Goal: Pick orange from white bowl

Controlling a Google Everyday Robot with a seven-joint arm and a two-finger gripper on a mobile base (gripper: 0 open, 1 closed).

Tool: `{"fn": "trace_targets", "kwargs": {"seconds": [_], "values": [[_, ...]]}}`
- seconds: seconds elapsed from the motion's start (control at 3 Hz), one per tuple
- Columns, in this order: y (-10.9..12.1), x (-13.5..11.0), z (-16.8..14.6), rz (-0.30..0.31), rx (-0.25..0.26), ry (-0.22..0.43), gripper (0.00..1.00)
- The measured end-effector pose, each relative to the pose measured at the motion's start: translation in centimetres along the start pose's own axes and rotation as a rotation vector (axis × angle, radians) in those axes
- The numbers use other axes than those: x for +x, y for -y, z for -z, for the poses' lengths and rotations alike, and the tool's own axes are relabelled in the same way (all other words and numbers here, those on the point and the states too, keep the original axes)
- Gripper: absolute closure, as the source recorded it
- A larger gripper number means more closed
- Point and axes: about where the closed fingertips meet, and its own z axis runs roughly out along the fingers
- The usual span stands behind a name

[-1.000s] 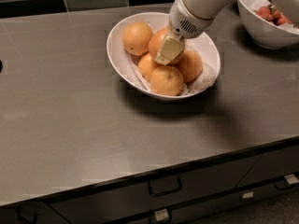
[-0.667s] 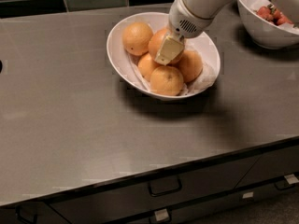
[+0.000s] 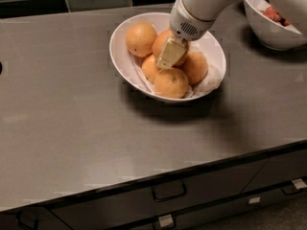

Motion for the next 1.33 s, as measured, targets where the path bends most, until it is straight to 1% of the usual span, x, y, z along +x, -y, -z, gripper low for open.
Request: {"fn": "trace_targets", "kwargs": {"seconds": [0.33,0.67,1.0,1.33], "values": [[0.06,0.19,-0.69,-0.005,0.006,-0.013,0.38],[0.2,0.12,-0.57,-0.007,0.01,-0.017,0.39],[0.2,0.12,-0.57,-0.007,0.01,-0.017,0.58],[0.2,0.12,-0.57,-0.007,0.01,-0.017,0.81]]}}
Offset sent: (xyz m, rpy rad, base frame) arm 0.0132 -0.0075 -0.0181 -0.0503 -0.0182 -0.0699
